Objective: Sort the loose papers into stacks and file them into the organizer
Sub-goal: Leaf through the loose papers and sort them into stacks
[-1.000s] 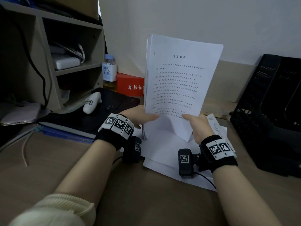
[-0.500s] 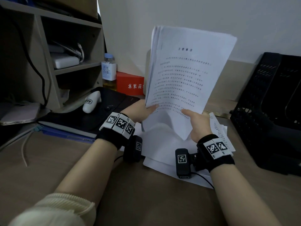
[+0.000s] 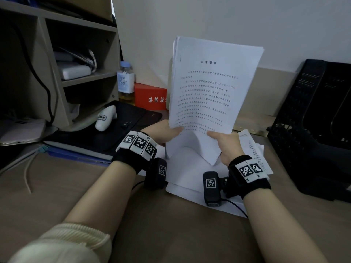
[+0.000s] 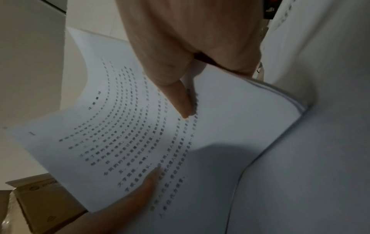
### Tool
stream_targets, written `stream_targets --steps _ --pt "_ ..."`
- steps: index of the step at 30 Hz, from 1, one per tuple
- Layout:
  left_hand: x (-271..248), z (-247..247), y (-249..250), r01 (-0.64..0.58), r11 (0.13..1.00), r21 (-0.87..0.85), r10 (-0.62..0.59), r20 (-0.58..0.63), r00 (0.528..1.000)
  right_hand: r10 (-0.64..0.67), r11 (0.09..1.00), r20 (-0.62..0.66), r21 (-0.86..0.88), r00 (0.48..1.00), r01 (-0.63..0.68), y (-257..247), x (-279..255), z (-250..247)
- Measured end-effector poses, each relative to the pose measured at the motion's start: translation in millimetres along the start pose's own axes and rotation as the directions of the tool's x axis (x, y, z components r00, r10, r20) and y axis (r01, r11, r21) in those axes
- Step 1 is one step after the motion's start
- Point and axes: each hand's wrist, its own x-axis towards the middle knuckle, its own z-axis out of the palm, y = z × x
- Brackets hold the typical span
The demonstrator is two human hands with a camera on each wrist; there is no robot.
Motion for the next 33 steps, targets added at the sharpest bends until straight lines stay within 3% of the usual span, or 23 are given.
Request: stream_targets --steps 4,10,18,27,31,33 --pt "1 0 3 -0.129 0.984 -0.12 0.111 -0.146 0.983 -0.069 0.997 -0.024 0.037 0.997 0.07 -10 -2 2" --pt "-3 -4 8 -0.263 0.928 -0.264 0.169 -0.331 0.928 -0.185 0.983 0.039 -0.006 0.982 0.185 -31 -8 0" --pt "-7 -15 4 -0.28 0.945 -0.17 0.208 -0.348 0.914 -0.239 0.949 0.131 -0.177 0.962 0.26 -34 -10 -4" --pt "-12 -23 5 -0.264 0.937 -0.231 0.171 -0.357 0.918 -0.015 0.868 0.201 -0.483 0.98 0.112 -40 -4 -16" --pt "-10 -24 4 -0.243 0.932 -0.269 0.129 -0.381 0.915 0.095 0.703 0.169 -0.709 0.981 0.054 -46 4 -21" --pt "-11 -24 5 -0.232 0.934 -0.272 0.114 -0.387 0.915 0.135 0.595 0.214 -0.798 0.967 0.094 -47 4 -20"
